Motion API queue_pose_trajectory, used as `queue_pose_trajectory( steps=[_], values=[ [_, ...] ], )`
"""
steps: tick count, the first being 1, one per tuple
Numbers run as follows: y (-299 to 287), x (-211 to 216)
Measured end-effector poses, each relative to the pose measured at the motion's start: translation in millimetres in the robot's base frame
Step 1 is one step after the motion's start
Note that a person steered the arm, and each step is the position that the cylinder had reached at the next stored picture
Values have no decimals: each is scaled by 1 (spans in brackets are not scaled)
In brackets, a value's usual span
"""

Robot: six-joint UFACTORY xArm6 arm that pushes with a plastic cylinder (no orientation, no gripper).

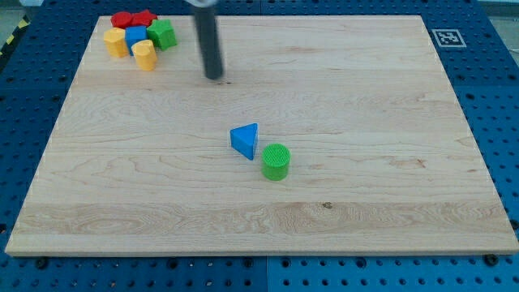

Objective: Move the blue triangle to the top left

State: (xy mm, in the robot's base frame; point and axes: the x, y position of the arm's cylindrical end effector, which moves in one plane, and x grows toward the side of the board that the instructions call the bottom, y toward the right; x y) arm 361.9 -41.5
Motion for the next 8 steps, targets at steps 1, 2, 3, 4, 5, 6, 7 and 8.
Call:
queue_pose_trajectory(
  steps=[1, 2, 3, 4, 5, 6, 7, 8],
  values=[
    [77, 82],
    [144, 180],
    [164, 234],
    [132, 231],
    [122, 223],
    [110, 212],
    [75, 185],
    [43, 157]
  ],
)
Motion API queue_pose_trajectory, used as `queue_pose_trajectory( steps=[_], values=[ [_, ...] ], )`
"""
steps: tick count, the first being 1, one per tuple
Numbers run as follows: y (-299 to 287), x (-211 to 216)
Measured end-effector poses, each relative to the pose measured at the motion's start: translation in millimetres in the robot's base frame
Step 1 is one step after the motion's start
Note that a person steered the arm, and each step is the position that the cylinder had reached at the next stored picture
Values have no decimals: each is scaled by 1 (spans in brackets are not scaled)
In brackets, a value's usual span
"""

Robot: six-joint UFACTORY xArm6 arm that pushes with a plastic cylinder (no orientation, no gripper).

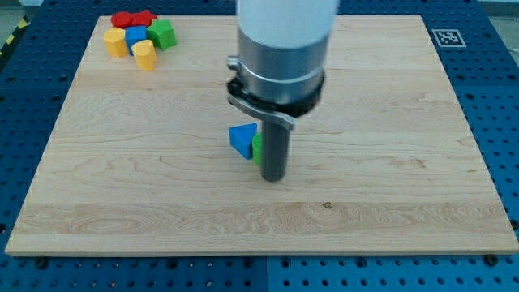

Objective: Move the blue triangle to the top left

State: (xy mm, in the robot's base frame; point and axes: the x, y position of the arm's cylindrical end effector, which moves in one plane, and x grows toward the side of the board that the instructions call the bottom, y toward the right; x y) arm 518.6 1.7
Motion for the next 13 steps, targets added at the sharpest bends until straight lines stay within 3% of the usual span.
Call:
queue_pose_trajectory(
  steps=[2, 6, 11, 12, 13],
  values=[
    [-27, -50],
    [-172, -89],
    [-163, -199],
    [-163, -199],
    [-163, -132]
  ],
)
